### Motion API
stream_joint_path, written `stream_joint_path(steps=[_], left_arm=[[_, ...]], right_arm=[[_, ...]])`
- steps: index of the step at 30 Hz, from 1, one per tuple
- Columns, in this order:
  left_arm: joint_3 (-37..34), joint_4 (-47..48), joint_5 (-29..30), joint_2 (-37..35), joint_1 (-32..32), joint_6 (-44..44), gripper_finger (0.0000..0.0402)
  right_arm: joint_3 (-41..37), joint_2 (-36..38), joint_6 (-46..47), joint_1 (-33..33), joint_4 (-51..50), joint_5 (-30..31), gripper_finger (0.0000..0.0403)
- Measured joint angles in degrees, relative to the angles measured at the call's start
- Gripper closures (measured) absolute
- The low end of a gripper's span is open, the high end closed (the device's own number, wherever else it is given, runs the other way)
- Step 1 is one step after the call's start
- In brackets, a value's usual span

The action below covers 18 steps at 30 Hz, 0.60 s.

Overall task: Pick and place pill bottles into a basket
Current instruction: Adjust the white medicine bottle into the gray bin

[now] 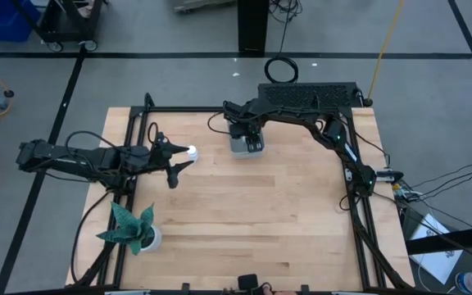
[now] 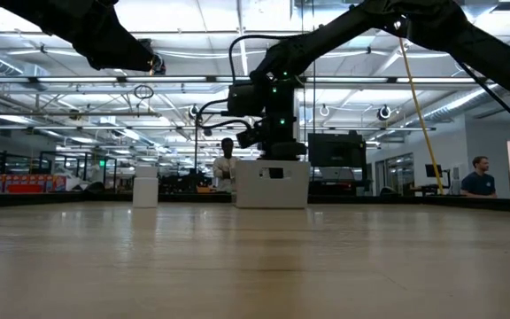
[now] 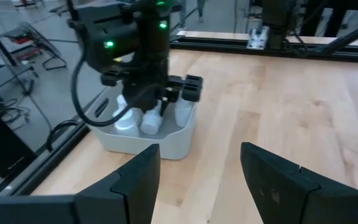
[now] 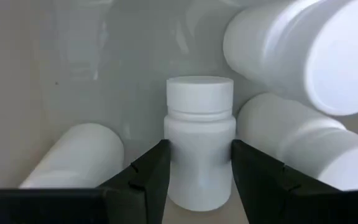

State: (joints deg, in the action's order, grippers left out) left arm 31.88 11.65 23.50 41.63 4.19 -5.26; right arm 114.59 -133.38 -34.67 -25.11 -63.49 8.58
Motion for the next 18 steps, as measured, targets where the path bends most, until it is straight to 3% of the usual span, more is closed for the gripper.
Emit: stream_joint_path(steps=[3, 18], left_arm=[[0.00, 0.44, -1.19, 0.00, 0.00, -0.08, 0.0172], [0.00, 1.52, -1.17, 0.01, 0.00, 0.28, 0.0172]], right_arm=[[0.00, -0.04, -0.26, -0.31, 0.22, -3.14, 0.0248], [-0.11, -0.08, 1.56, -2.12, 1.16, -5.58, 0.0249]])
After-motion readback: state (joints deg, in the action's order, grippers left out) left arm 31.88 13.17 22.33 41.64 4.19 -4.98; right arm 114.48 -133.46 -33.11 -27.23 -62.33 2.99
